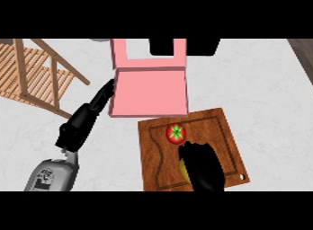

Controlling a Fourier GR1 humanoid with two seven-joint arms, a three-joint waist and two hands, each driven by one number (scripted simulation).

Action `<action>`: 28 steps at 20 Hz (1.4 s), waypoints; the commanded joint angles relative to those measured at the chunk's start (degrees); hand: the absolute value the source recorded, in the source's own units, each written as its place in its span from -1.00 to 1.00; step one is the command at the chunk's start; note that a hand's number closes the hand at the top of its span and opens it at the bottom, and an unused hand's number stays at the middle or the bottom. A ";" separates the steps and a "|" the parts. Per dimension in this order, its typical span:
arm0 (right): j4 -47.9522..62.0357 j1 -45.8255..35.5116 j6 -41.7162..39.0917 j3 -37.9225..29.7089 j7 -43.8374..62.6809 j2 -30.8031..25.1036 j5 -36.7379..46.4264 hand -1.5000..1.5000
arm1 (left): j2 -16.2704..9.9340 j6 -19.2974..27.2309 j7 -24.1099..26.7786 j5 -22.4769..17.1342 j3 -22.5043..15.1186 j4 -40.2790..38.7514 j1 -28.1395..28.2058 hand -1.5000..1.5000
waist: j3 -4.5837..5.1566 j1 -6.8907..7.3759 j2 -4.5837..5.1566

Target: Pick the lemon from the cutting board and place it in the cardboard box

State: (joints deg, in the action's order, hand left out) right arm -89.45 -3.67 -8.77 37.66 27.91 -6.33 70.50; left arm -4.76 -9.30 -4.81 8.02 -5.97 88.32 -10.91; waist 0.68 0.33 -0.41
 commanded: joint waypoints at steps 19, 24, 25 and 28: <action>-17.35 -34.96 -1.04 31.68 46.14 6.29 -7.74 1.00 | -1.48 -2.37 -0.98 -1.27 1.83 -0.03 -2.33 0.00 | -0.59 1.09 -0.01; -20.38 -40.36 0.84 27.80 49.34 6.28 -4.36 1.00 | 0.62 -0.62 -2.21 -0.48 1.06 -1.24 -3.32 0.00 | -0.57 0.40 -0.27; -22.39 -39.43 1.38 30.10 51.93 6.28 -4.15 1.00 | 1.07 -0.77 -1.21 0.62 -0.96 -0.67 -0.43 0.00 | -0.55 0.63 -0.54; -23.95 -40.94 0.97 25.35 52.83 6.27 -5.88 1.00 | -0.59 -2.23 -3.36 -2.21 2.37 -0.93 -2.88 0.00 | -0.52 0.49 -0.55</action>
State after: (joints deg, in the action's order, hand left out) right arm -110.13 -42.27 -6.08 64.53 67.51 -1.13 64.96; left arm -4.70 -10.48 -6.08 7.50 -5.01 87.07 -12.69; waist 0.14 1.02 -0.74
